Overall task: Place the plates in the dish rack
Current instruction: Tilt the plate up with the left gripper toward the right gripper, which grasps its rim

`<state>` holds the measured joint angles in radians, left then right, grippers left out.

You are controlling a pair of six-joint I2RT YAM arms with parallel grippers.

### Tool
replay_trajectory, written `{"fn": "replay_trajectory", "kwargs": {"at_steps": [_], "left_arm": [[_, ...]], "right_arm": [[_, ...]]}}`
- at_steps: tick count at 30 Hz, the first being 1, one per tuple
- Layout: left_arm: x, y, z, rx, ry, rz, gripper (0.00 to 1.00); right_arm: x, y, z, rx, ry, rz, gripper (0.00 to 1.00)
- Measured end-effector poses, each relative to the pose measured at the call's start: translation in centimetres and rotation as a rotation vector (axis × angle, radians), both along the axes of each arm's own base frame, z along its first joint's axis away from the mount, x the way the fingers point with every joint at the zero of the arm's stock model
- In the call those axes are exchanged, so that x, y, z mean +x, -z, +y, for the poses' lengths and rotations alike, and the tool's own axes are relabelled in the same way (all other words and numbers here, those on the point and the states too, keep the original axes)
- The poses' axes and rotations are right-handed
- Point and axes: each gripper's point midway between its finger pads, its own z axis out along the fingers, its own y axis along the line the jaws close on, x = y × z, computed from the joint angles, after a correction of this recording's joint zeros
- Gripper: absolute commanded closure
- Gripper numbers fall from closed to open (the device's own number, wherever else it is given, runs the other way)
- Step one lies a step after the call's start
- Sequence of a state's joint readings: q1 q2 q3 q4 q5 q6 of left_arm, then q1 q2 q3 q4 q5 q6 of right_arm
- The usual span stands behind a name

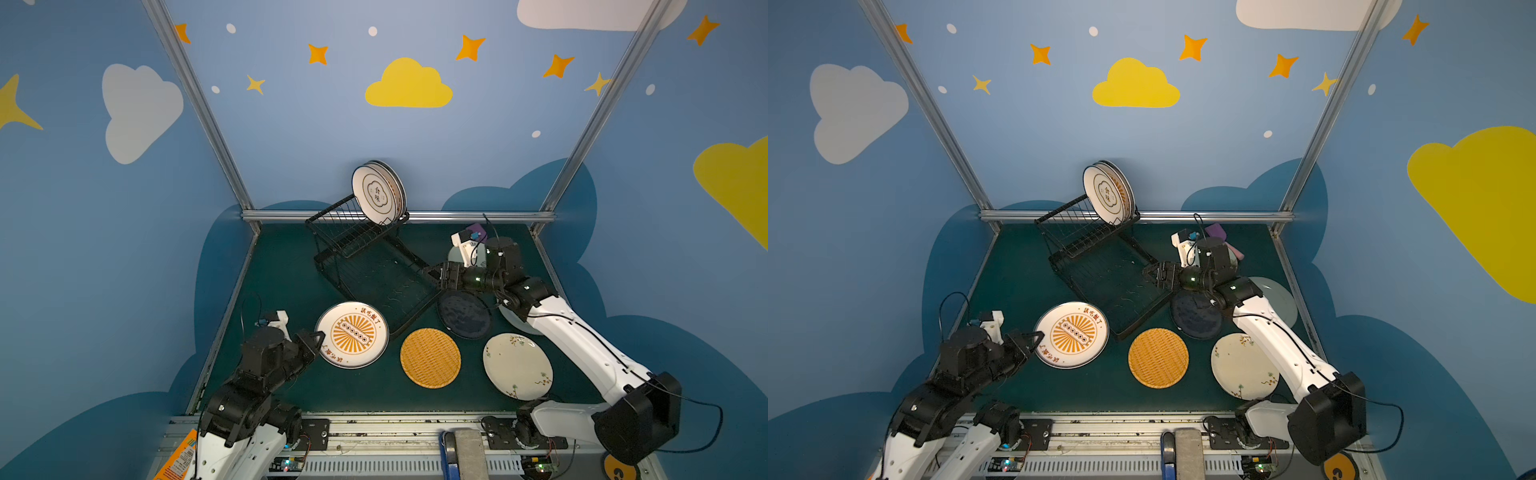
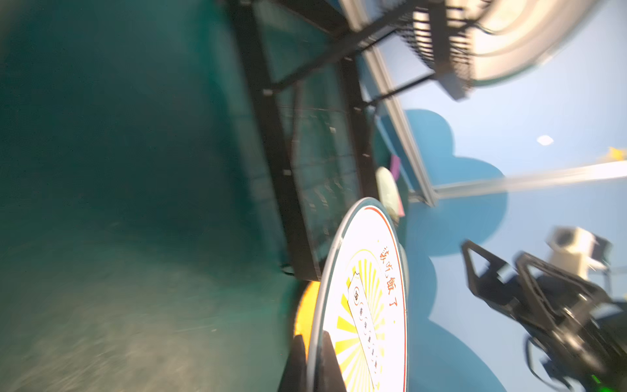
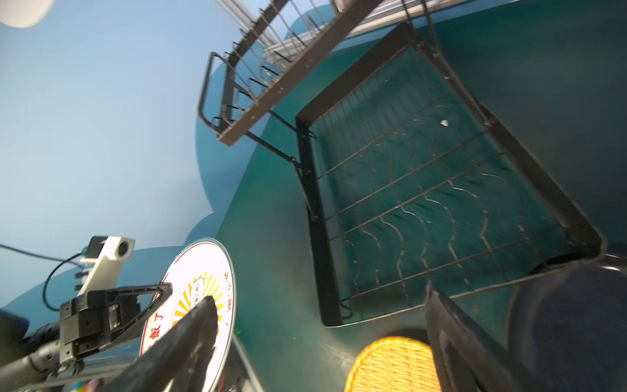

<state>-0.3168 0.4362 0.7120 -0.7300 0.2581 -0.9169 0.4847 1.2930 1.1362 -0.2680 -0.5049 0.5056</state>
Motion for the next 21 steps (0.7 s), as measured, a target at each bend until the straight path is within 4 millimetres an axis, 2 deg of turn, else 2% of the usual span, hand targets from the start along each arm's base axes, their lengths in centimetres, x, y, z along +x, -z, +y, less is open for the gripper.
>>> {"fn": "replay_trajectory", "kwargs": {"at_steps": [6,11,16,21], "left_arm": [[4.3,-2.1,-4.3,-0.084,0.146,-0.059,0.96],[7.1,-3.6,-6.7,-0.139,0.203,-0.111,0.96],[8.6,-5.4,-8.2,-0.182,0.243,-0.176,0.96],[9.2,-6.2,-8.8,-0.203,0.251,-0.212,0.96]], "right_arm": [[-1.6,-0.7,1.3,0.072,-0.093,0.067,0.07],[-2.5,-0.4,2.1,0.096,-0.139,0.114,0.12],[-3.6,-0.6,2.9,0.114,-0.182,0.141,0.29],[-4.0,-0.7,3.2,0.125,-0.197,0.157,0.49]]}}
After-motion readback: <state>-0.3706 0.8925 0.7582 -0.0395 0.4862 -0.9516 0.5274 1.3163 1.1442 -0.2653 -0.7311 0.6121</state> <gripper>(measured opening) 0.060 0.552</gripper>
